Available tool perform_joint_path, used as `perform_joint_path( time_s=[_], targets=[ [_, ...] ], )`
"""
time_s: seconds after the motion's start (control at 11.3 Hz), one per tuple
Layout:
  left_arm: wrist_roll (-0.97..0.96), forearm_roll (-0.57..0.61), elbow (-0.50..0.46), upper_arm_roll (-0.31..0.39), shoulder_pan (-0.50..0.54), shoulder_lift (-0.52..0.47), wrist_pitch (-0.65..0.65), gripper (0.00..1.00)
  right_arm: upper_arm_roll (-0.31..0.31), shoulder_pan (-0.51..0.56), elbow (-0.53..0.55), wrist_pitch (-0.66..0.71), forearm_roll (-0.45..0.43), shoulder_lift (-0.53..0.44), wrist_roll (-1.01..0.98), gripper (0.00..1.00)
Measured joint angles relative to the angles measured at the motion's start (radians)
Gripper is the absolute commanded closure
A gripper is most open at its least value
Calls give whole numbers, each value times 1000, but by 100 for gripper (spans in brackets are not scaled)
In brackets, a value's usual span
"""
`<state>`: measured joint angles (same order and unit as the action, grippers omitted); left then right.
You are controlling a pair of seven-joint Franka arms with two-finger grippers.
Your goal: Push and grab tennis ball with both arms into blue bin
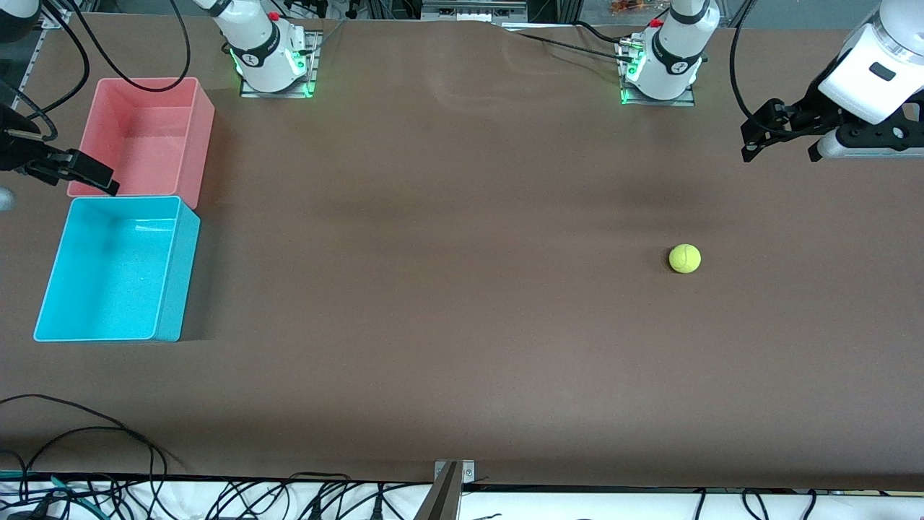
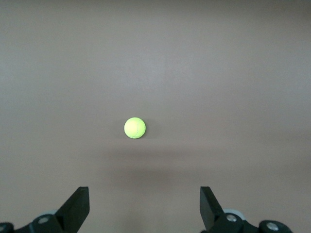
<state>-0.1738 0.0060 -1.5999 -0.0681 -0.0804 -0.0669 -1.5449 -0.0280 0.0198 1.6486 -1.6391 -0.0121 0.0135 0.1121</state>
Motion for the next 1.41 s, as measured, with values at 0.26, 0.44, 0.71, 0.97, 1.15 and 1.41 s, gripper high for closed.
perform_joint_path(
  time_s=[0.26, 0.44, 0.71, 0.97, 1.15, 1.41],
  targets=[
    [0, 0, 3, 0, 0, 0, 0, 0, 0, 0, -1, 0, 0, 0, -7, 0],
    [0, 0, 3, 1, 1, 1, 0, 0, 0, 0, -1, 0, 0, 0, -9, 0],
    [0, 0, 3, 6, 7, 4, 3, 0, 0, 0, -1, 0, 0, 0, -9, 0],
    [-1, 0, 3, 9, 43, 7, 8, 0, 0, 0, -1, 0, 0, 0, -10, 0],
    [1, -9, 3, 13, 82, 12, 9, 0, 0, 0, -1, 0, 0, 0, -10, 0],
    [1, -12, 3, 10, 85, 14, 9, 0, 0, 0, -1, 0, 0, 1, -10, 0]
  ],
)
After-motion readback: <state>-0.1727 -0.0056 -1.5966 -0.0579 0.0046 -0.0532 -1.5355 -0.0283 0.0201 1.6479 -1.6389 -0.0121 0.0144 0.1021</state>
